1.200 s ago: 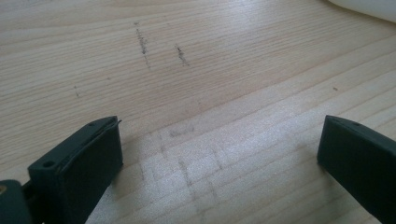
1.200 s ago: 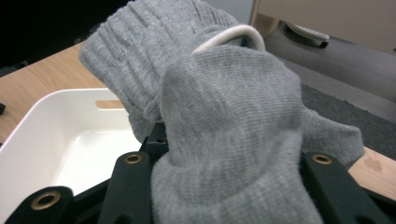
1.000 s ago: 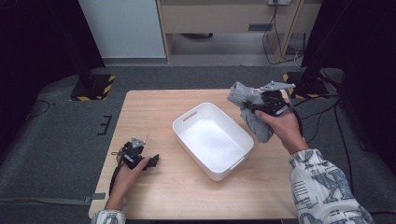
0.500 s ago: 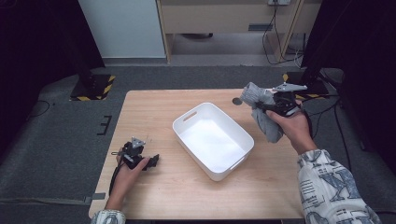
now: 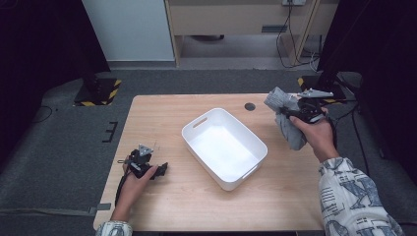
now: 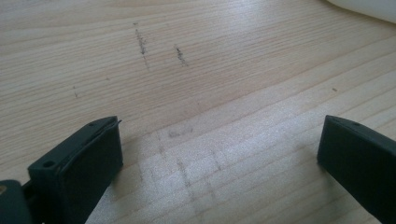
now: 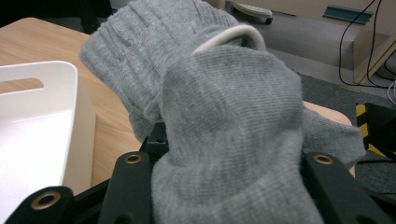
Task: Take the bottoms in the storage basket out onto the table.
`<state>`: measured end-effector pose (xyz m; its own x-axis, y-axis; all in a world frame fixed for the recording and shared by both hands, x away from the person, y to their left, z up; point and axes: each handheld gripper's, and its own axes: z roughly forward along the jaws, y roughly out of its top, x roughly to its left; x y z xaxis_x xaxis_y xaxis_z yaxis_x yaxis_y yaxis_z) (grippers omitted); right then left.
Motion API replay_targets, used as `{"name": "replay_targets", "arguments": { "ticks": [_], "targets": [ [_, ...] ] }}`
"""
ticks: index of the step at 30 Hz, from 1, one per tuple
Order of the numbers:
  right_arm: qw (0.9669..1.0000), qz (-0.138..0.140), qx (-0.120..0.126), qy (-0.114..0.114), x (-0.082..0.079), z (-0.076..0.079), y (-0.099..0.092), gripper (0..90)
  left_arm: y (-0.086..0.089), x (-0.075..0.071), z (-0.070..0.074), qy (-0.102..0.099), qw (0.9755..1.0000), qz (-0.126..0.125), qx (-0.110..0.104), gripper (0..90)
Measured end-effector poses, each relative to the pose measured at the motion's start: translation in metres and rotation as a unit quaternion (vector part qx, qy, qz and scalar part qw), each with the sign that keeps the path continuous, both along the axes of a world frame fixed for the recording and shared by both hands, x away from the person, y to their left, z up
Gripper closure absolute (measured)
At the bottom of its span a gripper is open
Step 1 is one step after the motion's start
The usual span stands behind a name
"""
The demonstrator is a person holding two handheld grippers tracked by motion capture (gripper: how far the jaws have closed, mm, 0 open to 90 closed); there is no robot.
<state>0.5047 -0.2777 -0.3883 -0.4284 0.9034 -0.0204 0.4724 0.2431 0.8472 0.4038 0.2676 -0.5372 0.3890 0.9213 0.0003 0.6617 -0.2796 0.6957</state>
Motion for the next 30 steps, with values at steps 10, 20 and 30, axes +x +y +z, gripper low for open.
{"name": "replay_targets", "arguments": {
  "ticks": [10, 20, 30],
  "targets": [
    [0.9997, -0.017, -0.017, 0.005, 0.007, -0.009, -0.007, 54.2, 0.0, 0.0, 0.0, 0.0, 1.0, 0.0, 0.0, 0.0],
    [0.9994, -0.028, -0.016, 0.015, 0.008, -0.027, -0.013, 53.9, 0.0, 0.0, 0.0, 0.0, 1.0, 0.0, 0.0, 0.0],
    [0.9988, -0.034, -0.016, 0.031, 0.011, -0.044, -0.014, 53.3, 0.0, 0.0, 0.0, 0.0, 1.0, 0.0, 0.0, 0.0]
  ]
}}
